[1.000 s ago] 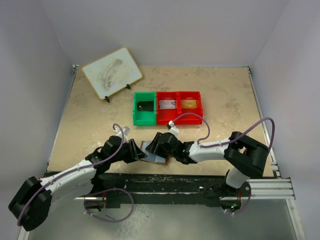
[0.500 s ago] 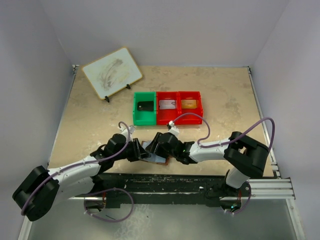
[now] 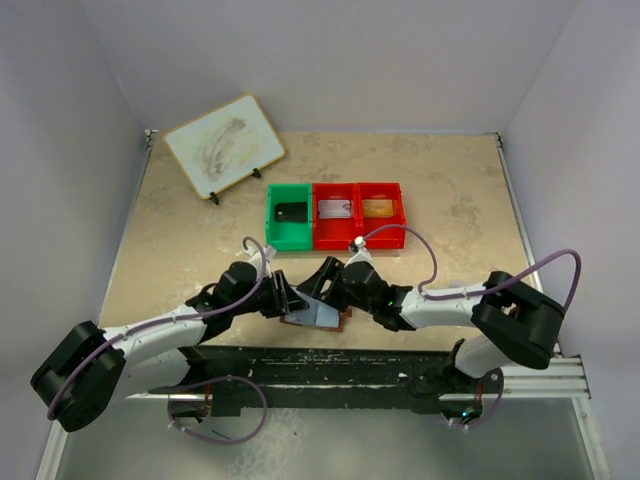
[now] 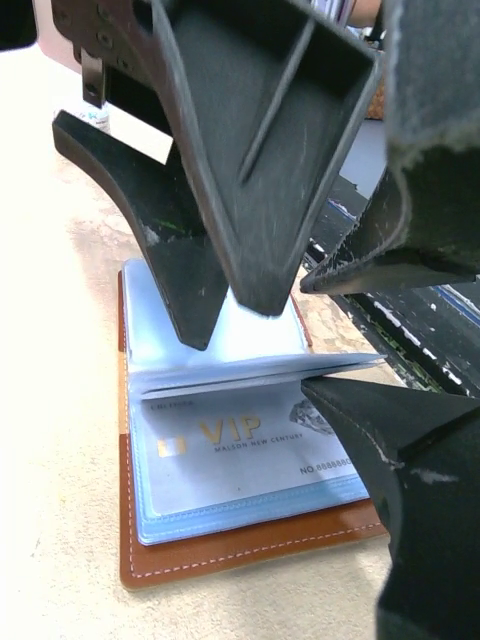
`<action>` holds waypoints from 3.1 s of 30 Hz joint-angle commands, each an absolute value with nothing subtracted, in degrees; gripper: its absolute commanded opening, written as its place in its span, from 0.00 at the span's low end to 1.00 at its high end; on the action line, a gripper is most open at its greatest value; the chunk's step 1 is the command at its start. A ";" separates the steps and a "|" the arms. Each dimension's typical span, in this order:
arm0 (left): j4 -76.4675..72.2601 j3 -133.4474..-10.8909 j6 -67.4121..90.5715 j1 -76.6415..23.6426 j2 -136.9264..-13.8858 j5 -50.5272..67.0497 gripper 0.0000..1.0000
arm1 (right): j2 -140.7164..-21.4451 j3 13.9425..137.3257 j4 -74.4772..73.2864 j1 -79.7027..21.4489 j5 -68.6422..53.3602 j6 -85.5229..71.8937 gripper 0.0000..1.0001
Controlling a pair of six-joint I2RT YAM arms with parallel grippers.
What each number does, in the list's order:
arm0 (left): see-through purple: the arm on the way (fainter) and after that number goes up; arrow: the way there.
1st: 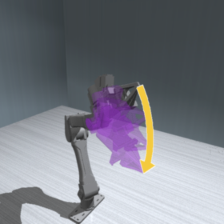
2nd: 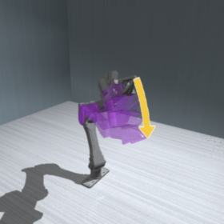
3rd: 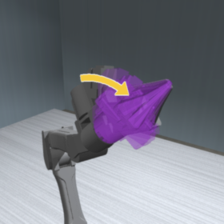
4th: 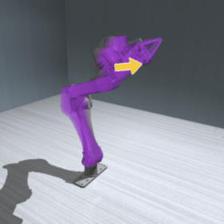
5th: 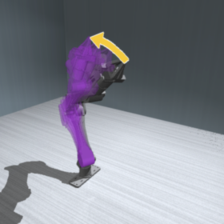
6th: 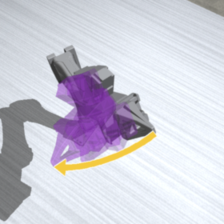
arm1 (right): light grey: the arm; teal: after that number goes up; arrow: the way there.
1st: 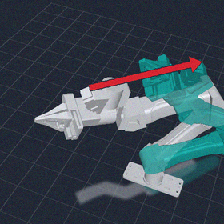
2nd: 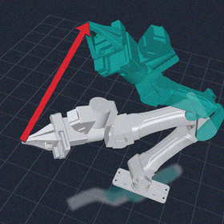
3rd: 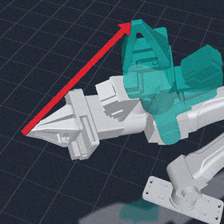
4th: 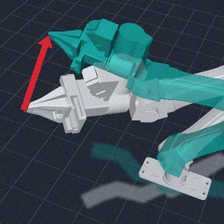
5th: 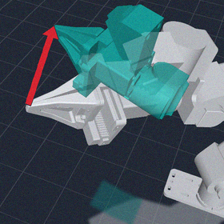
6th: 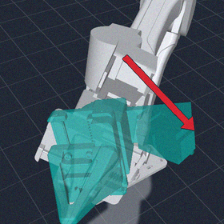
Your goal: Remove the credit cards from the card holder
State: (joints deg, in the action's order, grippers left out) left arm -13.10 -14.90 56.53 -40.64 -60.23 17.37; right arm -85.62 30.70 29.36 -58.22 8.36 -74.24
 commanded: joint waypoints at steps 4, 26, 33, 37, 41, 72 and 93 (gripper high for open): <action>-23.56 -17.08 59.21 -41.65 -65.33 20.52 0.38 | -80.25 25.88 34.74 -54.43 6.08 -71.93 0.73; -18.93 -24.63 58.54 -53.17 -73.41 6.63 0.36 | -55.96 18.50 16.32 -53.04 12.02 -71.93 0.68; -16.78 -25.93 58.04 -54.14 -73.09 4.22 0.29 | -54.18 15.75 21.34 -53.06 7.98 -69.82 0.58; -12.90 -27.14 56.94 -54.14 -72.90 2.86 0.16 | -56.56 17.03 20.04 -53.08 6.83 -69.19 0.56; -10.18 -28.44 55.72 -54.22 -72.55 2.05 0.16 | -58.75 17.91 20.13 -53.09 5.62 -68.14 0.56; -17.36 -38.28 54.68 -60.53 -82.17 1.94 0.52 | -45.56 22.92 -4.79 -45.49 22.47 -67.11 0.75; -11.92 -33.32 56.51 -61.35 -76.57 -8.29 0.52 | -48.33 19.75 11.21 -39.82 1.53 -55.78 0.65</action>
